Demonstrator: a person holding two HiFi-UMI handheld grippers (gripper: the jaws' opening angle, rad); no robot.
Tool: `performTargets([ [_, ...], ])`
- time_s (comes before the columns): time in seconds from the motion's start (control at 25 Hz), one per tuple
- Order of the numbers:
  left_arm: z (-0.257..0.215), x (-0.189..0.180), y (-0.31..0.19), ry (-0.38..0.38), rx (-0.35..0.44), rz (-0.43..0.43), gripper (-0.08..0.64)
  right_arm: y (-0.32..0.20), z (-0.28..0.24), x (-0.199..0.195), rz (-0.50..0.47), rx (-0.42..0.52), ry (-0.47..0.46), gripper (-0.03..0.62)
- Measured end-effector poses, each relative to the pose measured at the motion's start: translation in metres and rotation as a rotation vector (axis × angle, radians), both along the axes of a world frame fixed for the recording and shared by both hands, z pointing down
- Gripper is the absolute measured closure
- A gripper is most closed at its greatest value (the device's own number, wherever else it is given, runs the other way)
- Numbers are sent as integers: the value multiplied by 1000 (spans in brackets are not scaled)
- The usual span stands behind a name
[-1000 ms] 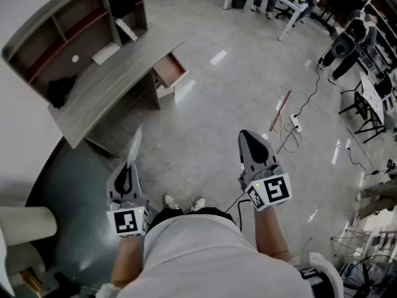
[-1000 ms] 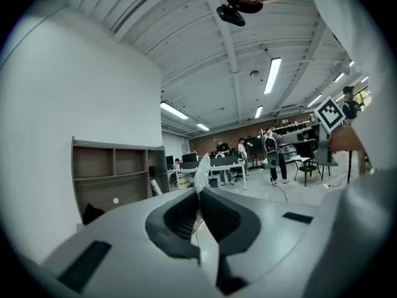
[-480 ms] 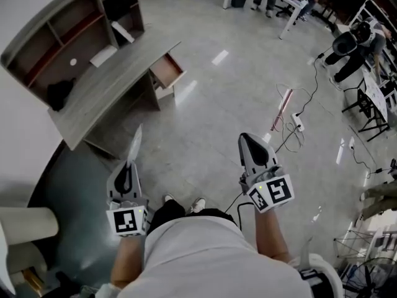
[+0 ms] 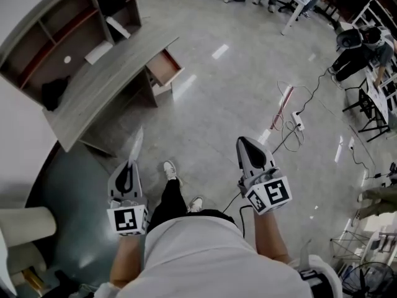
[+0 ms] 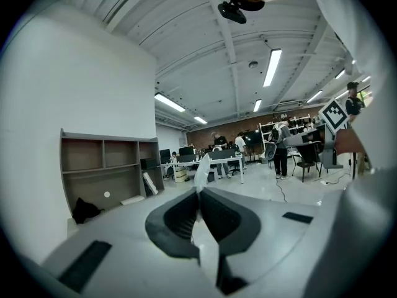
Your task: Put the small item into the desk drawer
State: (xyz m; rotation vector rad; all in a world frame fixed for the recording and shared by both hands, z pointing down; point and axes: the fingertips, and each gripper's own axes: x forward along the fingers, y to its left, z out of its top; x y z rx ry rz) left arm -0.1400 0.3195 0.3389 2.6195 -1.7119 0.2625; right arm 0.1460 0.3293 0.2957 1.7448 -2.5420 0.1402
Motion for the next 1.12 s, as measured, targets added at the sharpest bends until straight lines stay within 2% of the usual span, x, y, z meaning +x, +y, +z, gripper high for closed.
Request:
performTargets([
  [0.16,17,10,-46,22,-21,22,538,-38,11,6,7,-20,17,570],
  [0.32,12,18,-106,44,-8,30,538,-91,9,11,11,-33,34,569],
  [0.76,20,-10,-256,86,-52,68,538,-243,-13,-37,5,-49,88,569],
  [1.12,28,-25,-329,85,-57,120,538,-300,-11,-59,31,-68,111,570],
])
